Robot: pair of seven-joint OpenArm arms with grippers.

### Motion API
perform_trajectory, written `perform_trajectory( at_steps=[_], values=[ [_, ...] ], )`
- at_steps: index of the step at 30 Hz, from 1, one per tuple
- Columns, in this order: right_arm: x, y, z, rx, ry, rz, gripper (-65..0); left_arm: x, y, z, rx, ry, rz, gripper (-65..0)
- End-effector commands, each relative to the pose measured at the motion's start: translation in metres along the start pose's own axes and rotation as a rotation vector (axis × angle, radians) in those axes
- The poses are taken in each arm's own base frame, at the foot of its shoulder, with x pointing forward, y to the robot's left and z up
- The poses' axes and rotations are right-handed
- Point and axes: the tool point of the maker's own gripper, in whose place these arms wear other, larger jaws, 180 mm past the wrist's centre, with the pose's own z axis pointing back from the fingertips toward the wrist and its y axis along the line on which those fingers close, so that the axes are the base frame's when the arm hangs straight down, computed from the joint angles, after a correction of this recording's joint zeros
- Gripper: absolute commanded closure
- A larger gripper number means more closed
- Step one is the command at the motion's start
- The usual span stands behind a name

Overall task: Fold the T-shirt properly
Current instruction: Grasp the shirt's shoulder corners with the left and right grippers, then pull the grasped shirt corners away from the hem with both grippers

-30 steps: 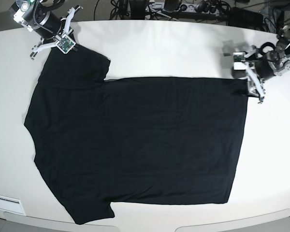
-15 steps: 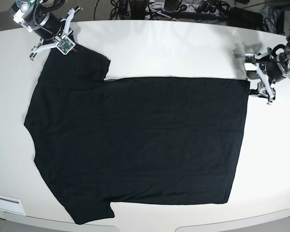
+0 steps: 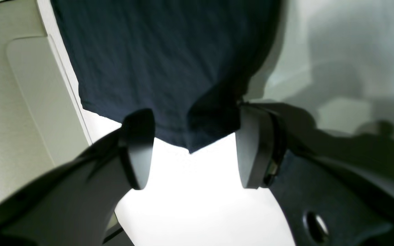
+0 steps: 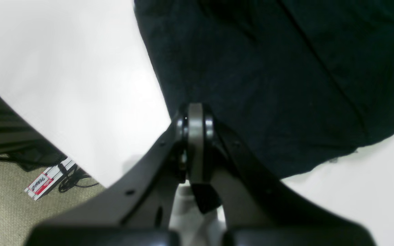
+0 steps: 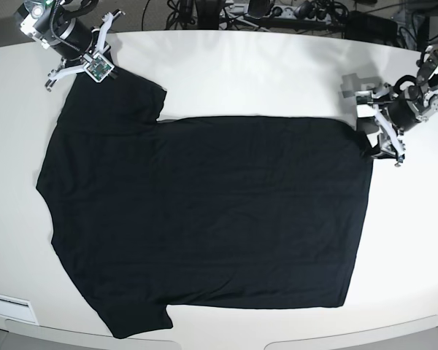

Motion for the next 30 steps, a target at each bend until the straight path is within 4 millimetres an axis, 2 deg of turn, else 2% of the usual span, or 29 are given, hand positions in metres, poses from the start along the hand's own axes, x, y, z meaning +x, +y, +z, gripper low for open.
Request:
perform_trajectory(
  at_steps=[1,2,3,5,7,8,10,13,20,23,24,27,30],
  values=[
    [0.007,-0.003,0.003,-0.005,-0.026,0.010,0.0,0.006,-0.047,0.001,-0.182,-0.025,0.027,-38.9],
    [0.006,-0.003,0.003,-0.006,-0.023,0.010,0.0,0.006,-0.045,0.001,-0.178,-0.025,0.029,-33.6],
    [0.006,-0.003,0.003,-0.010,-0.023,0.008,-1.0,0.006,-0.045,0.001,-0.177,-0.024,0.029,-24.3],
    [0.006,-0.008,0.003,-0.032,-0.023,-0.006,-13.2,0.002,-0.044,0.000,-0.176,-0.002,0.035,-1.5],
    [0.006,-0.010,0.003,-0.044,-0.019,-0.007,-27.4,-0.003,-0.041,0.000,-0.158,0.031,0.051,0.0],
    [0.004,-0.011,0.003,-0.049,-0.011,0.003,-32.1,-0.006,-0.038,0.000,-0.141,0.046,0.060,0.0],
    [0.002,-0.011,0.003,-0.053,-0.003,0.013,-34.3,-0.008,-0.032,-0.001,-0.105,0.058,0.073,0.0],
    [-0.009,-0.010,-0.001,-0.044,0.019,-0.003,-34.3,-0.008,-0.029,-0.001,-0.090,0.056,0.075,0.0],
    [-0.057,-0.012,-0.018,-0.017,0.133,-0.055,-34.3,-0.009,-0.021,-0.002,-0.073,0.055,0.072,0.0],
    [-0.061,-0.013,-0.021,-0.015,0.137,-0.062,-33.8,-0.009,-0.021,-0.002,-0.071,0.054,0.075,0.0],
    [-0.062,-0.013,-0.021,-0.013,0.138,-0.062,-29.4,-0.008,-0.021,-0.002,-0.072,0.052,0.082,0.0],
    [-0.059,-0.018,-0.021,-0.041,0.130,-0.078,0.0,-0.007,-0.020,-0.002,-0.070,0.046,0.098,0.0],
    [-0.048,-0.029,-0.018,-0.101,0.102,-0.088,0.0,-0.004,-0.018,-0.002,-0.065,0.040,0.094,0.0]
  ],
)
